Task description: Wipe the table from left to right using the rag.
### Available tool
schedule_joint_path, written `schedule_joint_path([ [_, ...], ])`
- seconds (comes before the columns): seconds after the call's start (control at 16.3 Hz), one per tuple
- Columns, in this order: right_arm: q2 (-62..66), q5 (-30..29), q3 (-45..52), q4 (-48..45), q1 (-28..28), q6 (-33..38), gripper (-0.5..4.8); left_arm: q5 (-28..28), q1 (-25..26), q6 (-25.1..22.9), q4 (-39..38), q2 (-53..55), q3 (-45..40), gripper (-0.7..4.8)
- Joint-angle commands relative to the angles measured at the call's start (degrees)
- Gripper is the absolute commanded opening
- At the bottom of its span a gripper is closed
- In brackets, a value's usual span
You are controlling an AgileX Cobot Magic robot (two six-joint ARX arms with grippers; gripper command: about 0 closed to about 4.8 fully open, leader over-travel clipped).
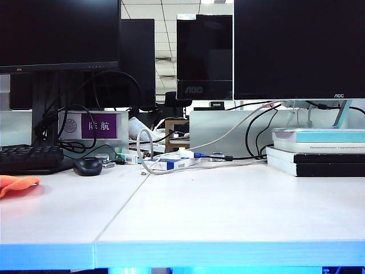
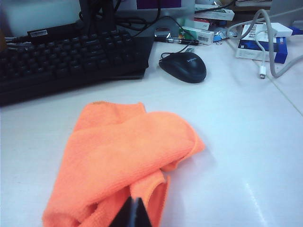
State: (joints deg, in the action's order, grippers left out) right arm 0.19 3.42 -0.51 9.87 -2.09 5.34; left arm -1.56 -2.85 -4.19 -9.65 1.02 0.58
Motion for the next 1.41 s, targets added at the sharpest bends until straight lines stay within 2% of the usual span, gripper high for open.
schedule_joint_path([
  [0.06, -0.1, 0.1, 0.4, -0.2, -0.1, 0.5, -0.05, 0.1, 0.0, 0.1, -1.0, 0.0, -0.1, -0.05],
  [0.37, -0.1, 0.1, 0.4, -0.8, -0.1, 0.9, -0.05, 0.1, 0.0, 0.2, -1.0, 0.0, -0.1, -0.06],
  [0.43, -0.1, 0.1, 0.3, -1.7, -0.1, 3.0, -0.05, 0.1, 0.0, 2.7, -0.8, 0.0, -0.1, -0.06],
  [0.49, -0.1, 0.1, -0.6, -5.6, -0.1, 9.1, -0.05, 0.0, 0.0, 7.6, -0.1, 0.0, 0.8, -0.06],
  [0.74, 0.7, 3.2, -11.3, -6.8, -0.1, 9.9, -0.05, -7.6, 0.1, 10.6, 0.9, 1.2, 10.4, -0.06],
  [0.8, 4.1, 3.3, -18.1, -6.7, -0.1, 9.9, -0.05, -10.9, 0.1, 11.4, 1.6, 5.0, 15.3, -0.05],
  [0.86, 10.2, 2.1, -25.7, -5.9, -0.1, 9.9, -0.05, -12.8, 0.1, 11.9, 2.7, 12.0, 21.5, -0.06],
  [0.98, 18.3, -2.6, -34.5, -4.8, -0.2, 9.9, -0.05, -12.8, 0.1, 10.6, 2.4, 22.9, 30.0, -0.06],
  [1.17, 28.8, -13.2, -46.0, -4.0, -0.2, 9.8, -0.05, -12.4, 0.0, 10.6, -4.9, 37.7, 43.0, -0.06],
  [1.23, 30.6, -15.7, -48.4, -3.3, -0.3, 9.7, -0.05, -11.3, 0.0, 10.6, -6.5, 40.3, 45.6, -0.06],
  [1.35, 36.4, -21.4, -55.2, -0.8, -1.6, 9.2, -0.05, -4.7, 0.0, 10.6, -12.7, 48.1, 53.5, -0.06],
  [1.41, 38.6, -22.6, -58.4, 1.0, -3.1, 8.9, -0.05, -3.5, 0.0, 10.6, -15.1, 50.7, 55.9, -0.06],
])
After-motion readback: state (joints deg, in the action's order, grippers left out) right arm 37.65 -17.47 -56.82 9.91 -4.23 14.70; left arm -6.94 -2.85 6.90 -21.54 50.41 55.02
